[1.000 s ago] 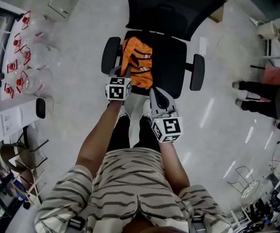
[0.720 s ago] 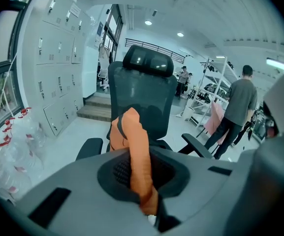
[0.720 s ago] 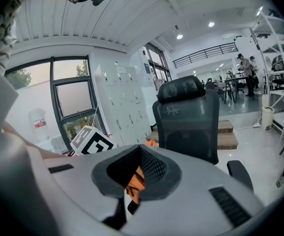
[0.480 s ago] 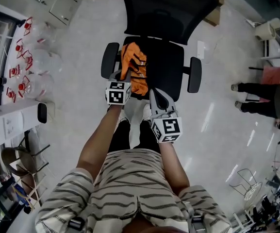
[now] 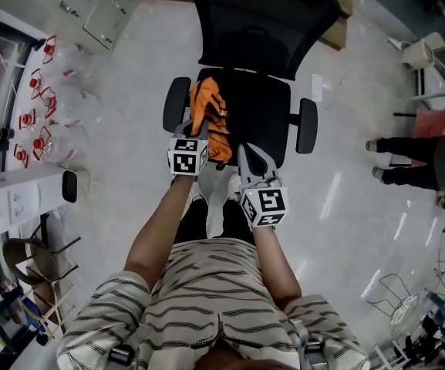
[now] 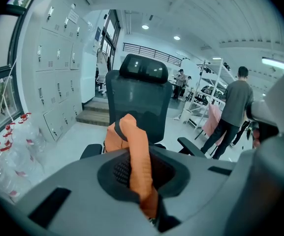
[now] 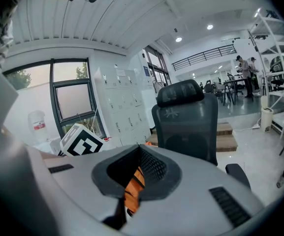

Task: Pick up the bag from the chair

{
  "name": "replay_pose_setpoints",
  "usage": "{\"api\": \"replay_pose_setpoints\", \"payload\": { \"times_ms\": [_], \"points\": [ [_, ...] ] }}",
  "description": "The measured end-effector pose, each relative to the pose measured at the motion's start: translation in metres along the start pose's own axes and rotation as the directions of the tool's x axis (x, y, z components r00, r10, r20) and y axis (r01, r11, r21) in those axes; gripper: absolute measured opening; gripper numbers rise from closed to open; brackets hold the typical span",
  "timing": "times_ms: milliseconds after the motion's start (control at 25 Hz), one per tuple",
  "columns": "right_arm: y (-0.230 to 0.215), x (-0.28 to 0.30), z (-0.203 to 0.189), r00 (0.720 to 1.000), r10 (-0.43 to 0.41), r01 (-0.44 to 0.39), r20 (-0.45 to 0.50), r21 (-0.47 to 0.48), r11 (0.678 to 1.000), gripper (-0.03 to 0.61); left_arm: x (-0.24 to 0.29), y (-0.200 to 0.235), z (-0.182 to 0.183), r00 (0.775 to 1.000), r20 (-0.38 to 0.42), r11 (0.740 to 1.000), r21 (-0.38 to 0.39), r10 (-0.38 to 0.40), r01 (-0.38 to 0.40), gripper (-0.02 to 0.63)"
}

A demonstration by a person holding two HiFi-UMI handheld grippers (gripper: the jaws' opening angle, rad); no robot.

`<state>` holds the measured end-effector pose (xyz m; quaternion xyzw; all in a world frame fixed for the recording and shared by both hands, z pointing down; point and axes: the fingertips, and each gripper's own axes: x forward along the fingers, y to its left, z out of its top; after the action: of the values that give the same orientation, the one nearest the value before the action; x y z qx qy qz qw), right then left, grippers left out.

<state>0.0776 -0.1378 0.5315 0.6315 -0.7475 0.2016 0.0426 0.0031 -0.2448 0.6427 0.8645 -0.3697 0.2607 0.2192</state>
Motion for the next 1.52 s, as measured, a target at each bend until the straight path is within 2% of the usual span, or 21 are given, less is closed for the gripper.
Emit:
{"api": "replay_pose_setpoints", "payload": {
  "times_ms": [640,1520],
  "points": [
    [0.012,-0.003,0.028,0.998,0.017,-0.016,0.056,-0.029,0.999,0.018,-0.045,-0.011,0.027,0.997,0.079,1.0,0.022,-0.015,0.013,0.037],
    [0.023,-0.012,0.064,0.992,0.044,-0.039,0.119,-0.043,0.998,0.018,-0.093,-0.033,0.073,0.977,0.203,0.997,0.056,-0.066,0.056,0.037]
  ]
}}
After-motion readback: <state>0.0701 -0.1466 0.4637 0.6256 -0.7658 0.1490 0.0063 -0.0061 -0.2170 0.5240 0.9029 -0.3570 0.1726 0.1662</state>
